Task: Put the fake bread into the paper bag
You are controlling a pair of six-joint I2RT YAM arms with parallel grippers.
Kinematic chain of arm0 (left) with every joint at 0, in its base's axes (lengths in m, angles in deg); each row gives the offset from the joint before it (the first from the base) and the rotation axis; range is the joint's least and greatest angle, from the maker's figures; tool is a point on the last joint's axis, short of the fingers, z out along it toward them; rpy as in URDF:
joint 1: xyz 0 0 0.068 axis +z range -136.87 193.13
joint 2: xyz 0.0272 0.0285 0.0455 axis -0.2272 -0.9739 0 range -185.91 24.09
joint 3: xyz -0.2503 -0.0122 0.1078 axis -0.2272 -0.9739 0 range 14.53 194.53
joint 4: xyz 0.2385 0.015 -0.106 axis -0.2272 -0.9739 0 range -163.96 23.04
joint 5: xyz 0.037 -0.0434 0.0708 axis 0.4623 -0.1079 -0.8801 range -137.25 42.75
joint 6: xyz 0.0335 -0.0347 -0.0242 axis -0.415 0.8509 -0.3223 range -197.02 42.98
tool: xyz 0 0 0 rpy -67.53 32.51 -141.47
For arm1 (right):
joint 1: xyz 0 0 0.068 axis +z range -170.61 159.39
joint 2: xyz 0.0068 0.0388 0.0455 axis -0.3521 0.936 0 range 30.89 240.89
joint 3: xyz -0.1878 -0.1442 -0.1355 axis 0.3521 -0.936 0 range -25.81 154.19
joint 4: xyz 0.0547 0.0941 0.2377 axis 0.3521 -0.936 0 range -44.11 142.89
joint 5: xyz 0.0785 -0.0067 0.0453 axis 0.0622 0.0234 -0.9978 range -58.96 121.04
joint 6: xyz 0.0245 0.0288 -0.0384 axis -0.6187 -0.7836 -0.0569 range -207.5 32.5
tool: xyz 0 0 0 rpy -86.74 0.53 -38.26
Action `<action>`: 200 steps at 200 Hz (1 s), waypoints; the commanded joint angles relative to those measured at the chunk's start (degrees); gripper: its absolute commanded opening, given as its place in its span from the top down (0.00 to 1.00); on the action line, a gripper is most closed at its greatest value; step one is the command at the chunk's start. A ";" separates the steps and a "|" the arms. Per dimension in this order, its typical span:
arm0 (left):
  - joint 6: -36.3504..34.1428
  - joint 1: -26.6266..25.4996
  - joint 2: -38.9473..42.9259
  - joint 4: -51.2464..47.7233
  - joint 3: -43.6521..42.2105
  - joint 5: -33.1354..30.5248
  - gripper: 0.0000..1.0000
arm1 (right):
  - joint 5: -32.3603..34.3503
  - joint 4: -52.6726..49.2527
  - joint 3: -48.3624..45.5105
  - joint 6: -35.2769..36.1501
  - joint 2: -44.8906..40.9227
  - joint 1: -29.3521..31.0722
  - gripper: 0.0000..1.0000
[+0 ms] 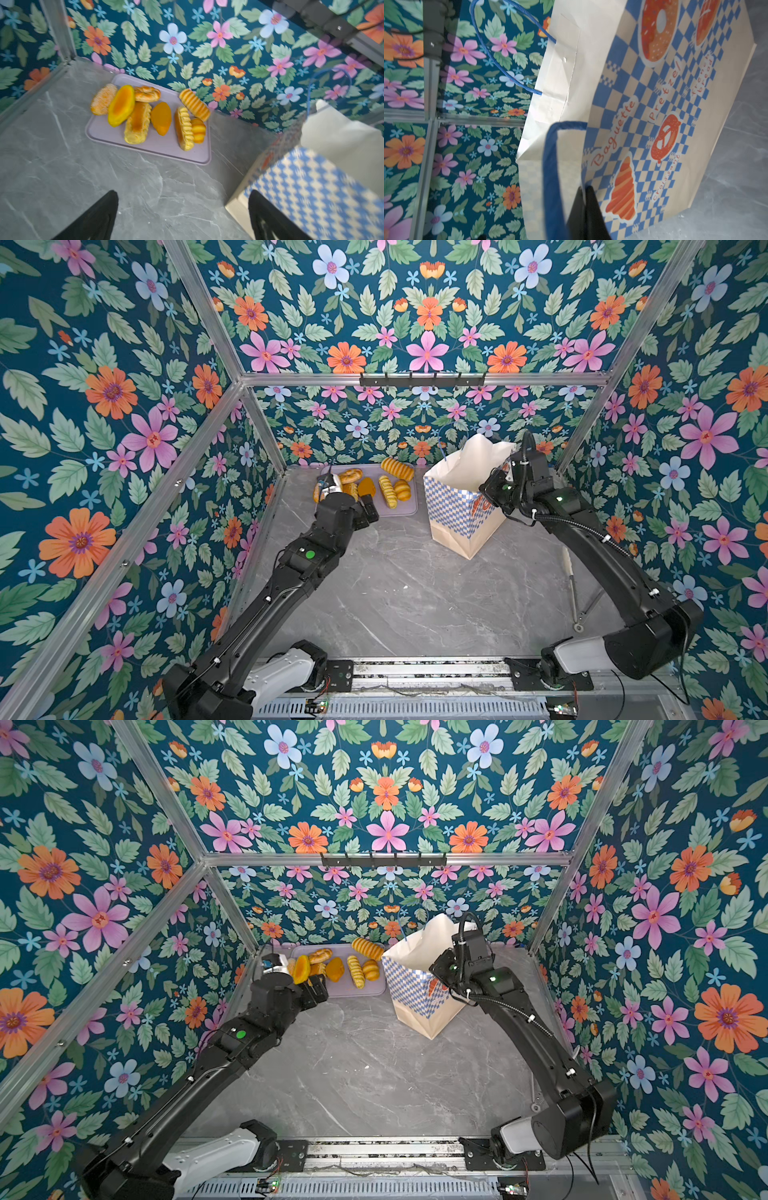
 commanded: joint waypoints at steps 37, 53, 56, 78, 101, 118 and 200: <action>-7.19 7.72 0.23 -10.48 7.26 3.82 0.00 | -2.60 3.19 -6.83 -3.37 -4.86 15.84 0.98; -8.20 9.77 0.18 -11.99 9.04 4.91 0.01 | -3.57 6.78 -7.47 -5.46 -4.66 19.80 0.98; -8.42 9.98 0.18 -12.31 9.49 5.07 0.00 | -3.83 7.25 -7.35 -5.67 -4.51 20.41 0.98; -10.22 11.41 -0.03 -15.51 13.22 5.17 0.00 | -4.18 8.55 -4.08 -5.72 -2.07 24.83 0.98; -12.26 12.54 -0.68 -19.63 17.93 4.76 0.00 | -6.82 8.42 0.91 -4.06 2.43 27.93 0.98; -13.42 13.27 -0.79 -22.42 20.86 4.00 0.00 | -10.46 9.13 3.54 -3.33 6.29 28.85 0.98; -16.16 15.41 -0.01 -26.93 24.15 1.47 0.00 | -22.35 24.61 4.02 -2.59 13.91 30.43 0.99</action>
